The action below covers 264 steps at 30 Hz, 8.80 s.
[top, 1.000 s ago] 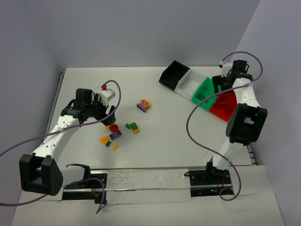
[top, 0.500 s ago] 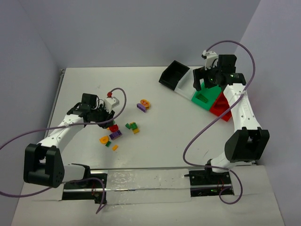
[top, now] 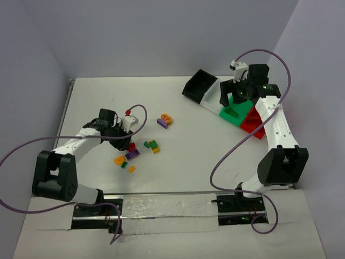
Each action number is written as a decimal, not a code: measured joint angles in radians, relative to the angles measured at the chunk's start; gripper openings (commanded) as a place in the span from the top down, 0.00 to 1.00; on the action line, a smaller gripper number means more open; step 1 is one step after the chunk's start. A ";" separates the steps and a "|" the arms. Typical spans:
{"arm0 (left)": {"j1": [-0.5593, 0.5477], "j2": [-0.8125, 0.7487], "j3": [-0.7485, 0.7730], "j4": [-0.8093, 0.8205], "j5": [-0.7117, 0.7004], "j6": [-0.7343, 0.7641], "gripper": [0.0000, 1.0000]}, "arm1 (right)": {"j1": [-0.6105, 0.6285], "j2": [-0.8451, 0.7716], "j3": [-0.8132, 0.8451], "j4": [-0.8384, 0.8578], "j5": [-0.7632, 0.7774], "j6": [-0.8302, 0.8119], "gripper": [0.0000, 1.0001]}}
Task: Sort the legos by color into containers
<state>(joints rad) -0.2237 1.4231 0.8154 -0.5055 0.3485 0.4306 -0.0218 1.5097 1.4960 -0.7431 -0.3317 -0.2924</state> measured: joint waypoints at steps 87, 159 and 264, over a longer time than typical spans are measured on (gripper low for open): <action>-0.149 -0.241 0.204 0.062 0.233 -0.319 1.00 | 0.607 0.379 0.071 0.335 -0.779 0.644 0.27; -0.164 -0.177 0.249 0.082 -0.012 -0.345 0.01 | -0.403 0.282 0.010 -0.063 0.177 -0.043 0.38; -0.039 -0.014 0.152 0.773 0.835 -1.406 1.00 | 0.830 0.060 0.177 -0.025 0.097 -0.033 0.25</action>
<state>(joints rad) -0.2623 1.4090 0.9677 0.2679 1.1832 -0.9755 0.8082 1.5699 1.6726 -0.7685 -0.2343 -0.3252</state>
